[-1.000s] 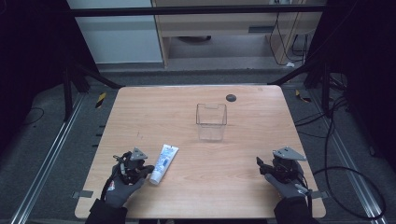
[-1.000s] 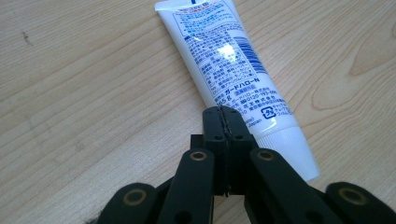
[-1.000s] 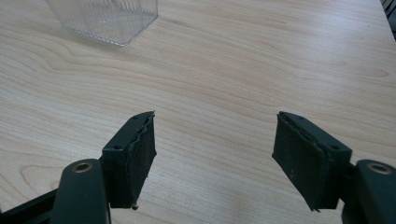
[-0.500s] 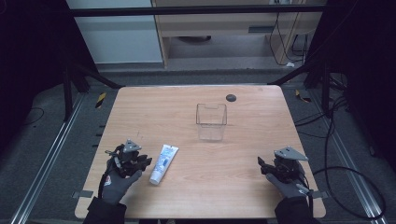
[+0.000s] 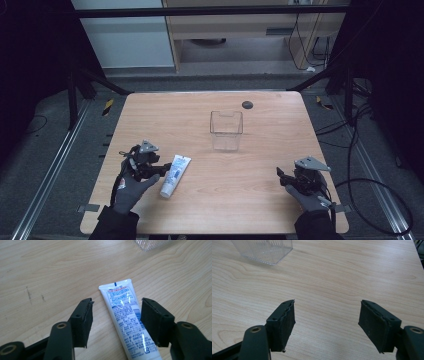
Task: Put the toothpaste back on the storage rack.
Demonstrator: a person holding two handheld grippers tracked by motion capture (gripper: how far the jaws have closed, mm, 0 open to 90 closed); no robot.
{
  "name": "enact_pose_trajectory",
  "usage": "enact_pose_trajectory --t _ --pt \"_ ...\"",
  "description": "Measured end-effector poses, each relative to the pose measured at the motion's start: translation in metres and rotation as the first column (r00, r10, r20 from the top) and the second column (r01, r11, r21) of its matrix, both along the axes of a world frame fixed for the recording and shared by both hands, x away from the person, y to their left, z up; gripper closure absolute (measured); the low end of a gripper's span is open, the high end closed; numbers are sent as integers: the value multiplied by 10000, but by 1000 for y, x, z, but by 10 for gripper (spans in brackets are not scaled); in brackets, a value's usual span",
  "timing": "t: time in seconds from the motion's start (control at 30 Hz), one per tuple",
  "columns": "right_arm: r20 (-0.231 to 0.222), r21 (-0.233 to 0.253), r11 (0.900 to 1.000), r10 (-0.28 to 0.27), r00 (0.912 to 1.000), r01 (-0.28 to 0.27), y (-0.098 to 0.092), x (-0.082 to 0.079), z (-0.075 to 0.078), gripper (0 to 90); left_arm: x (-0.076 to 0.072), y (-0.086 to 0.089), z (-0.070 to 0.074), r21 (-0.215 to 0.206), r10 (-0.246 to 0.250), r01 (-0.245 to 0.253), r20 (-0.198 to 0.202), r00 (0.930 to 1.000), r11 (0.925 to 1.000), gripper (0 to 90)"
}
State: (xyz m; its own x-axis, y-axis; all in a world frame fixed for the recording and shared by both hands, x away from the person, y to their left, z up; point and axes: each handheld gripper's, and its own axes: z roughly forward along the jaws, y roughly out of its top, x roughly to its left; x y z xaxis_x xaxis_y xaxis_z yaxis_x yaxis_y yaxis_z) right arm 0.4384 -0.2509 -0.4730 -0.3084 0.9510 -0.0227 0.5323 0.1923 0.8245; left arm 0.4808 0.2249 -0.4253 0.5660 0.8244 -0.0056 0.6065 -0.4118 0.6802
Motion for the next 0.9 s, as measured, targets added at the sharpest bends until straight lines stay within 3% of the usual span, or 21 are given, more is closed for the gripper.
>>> enact_pose_trajectory --t 0.23,0.53,0.9 --pt "-64 -45 10000 -7 10000 7 0 1 -1 288 12 -12 9 172 -69 69 0 10000 9998 353" --pt "-93 -124 9999 -79 9999 78 1 0 -1 292 25 -24 11 168 -204 210 -300 9993 9996 340" --pt "-104 -201 9998 -63 9999 61 1 1 -1 293 36 -33 0 626 -246 310 -1016 9945 9976 334"
